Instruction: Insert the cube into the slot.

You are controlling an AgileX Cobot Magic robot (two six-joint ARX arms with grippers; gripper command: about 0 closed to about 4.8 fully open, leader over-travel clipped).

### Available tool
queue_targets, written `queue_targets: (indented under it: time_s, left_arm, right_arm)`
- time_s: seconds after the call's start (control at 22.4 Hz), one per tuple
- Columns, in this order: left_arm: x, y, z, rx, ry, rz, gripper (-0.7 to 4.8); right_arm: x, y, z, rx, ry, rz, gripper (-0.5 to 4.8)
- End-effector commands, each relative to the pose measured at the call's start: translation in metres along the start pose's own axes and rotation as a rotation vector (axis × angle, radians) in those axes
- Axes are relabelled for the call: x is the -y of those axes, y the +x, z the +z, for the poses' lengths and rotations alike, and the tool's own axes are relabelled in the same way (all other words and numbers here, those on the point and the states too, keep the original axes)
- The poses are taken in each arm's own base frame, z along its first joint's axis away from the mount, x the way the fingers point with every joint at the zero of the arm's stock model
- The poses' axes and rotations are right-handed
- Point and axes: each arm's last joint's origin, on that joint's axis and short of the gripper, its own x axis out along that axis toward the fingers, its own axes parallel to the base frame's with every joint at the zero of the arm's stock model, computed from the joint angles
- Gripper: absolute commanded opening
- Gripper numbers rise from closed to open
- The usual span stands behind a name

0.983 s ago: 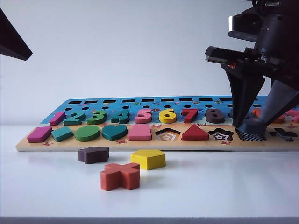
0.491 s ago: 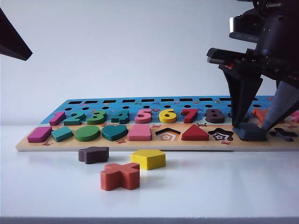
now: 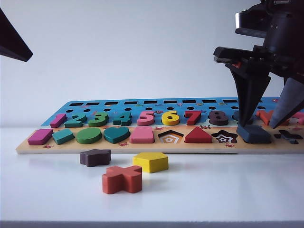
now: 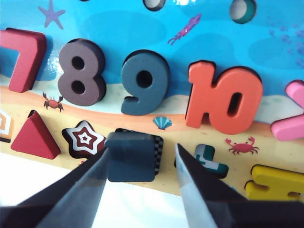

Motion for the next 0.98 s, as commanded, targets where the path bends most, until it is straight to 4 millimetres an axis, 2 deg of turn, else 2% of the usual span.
queue_targets:
  time_s: [0.04,0.58,0.67,0.76,0.8,0.89,0.98]
  left_arm:
    - [0.0,-0.001,0.002,0.01,0.001,-0.003,0.09]
    - [0.0,-0.001,0.002,0.01,0.001,-0.003,0.09]
    - [0.0,-0.001,0.002,0.01,0.001,-0.003,0.1]
    - [0.0,-0.001,0.002,0.01,0.001,-0.003,0.1]
    - [0.0,-0.001,0.002,0.01,0.001,-0.003,0.09]
    - [0.0,-0.001,0.002,0.01,0.001,-0.003,0.1]
    - [0.0,-0.001,0.002,0.01,0.001,-0.003,0.1]
  right_arm:
    - [0.0,-0.002,0.002,0.018,-0.002,-0.002,2.61]
    - [-0.001,-0.005,0.002,0.03,-0.005,0.017,2.48]
    - [-0.001,-0.007,0.002,0.033,-0.005,0.037,2.15]
    - [-0.003,-0.011,0.002,0.036,-0.008,0.077,1.3]
    - [-0.004,-0.015,0.001,0.039,-0.017,0.105,0.68]
    - [-0.004,-0.019,0.001,0.041,-0.019,0.141,0.08]
    - [-0.005,-0.021,0.0,0.038,-0.02,0.173,-0.07]
